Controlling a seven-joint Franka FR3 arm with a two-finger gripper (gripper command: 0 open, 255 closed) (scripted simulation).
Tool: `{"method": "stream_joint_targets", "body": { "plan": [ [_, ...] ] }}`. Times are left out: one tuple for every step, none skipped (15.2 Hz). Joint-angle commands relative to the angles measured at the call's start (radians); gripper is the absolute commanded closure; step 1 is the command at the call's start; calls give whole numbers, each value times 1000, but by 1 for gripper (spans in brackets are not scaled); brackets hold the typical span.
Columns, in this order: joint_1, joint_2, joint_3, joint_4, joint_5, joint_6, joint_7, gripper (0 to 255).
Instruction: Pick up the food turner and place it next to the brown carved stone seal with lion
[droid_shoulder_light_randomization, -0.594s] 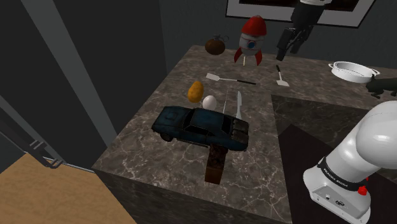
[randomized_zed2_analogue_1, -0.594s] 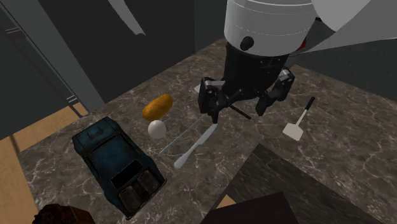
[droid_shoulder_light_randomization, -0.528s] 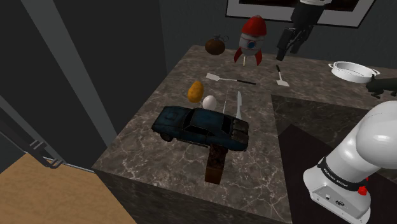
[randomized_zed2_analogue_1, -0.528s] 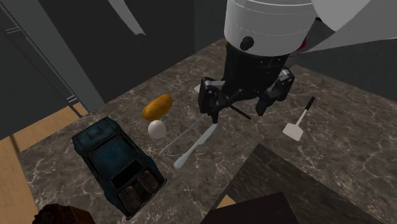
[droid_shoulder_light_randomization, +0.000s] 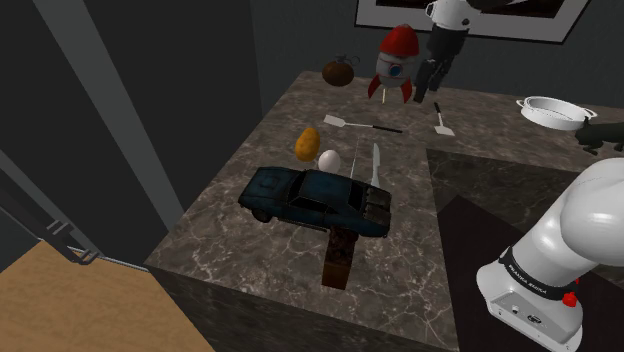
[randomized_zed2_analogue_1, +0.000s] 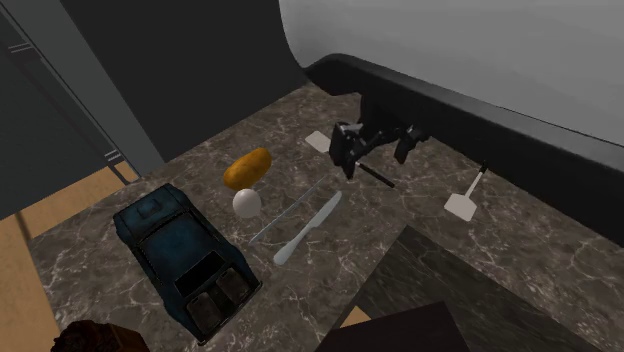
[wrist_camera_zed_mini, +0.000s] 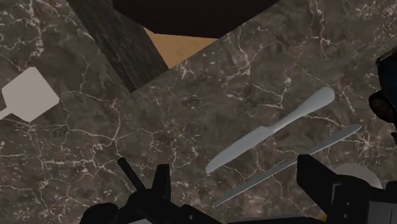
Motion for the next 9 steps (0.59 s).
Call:
{"method": "stream_joint_targets", "body": {
  "plan": [
    [7, 77, -26, 37, -4, 34, -65, 0],
    [11, 116, -37, 53, -4, 51, -96, 0],
    [14, 155, -48, 71, -3, 68, -127, 0],
    [18, 195, -58, 91, 0, 84, -158, 0],
    [21, 235, -68, 112, 3, 99, -189, 0],
    [24, 276, -76, 134, 7, 113, -220, 0],
    [26, 316, -84, 157, 12, 126, -250, 0],
    [28, 357, -91, 182, 18, 137, -281, 0],
    [30, 399, -96, 208, 25, 148, -312, 0]
  ]
}}
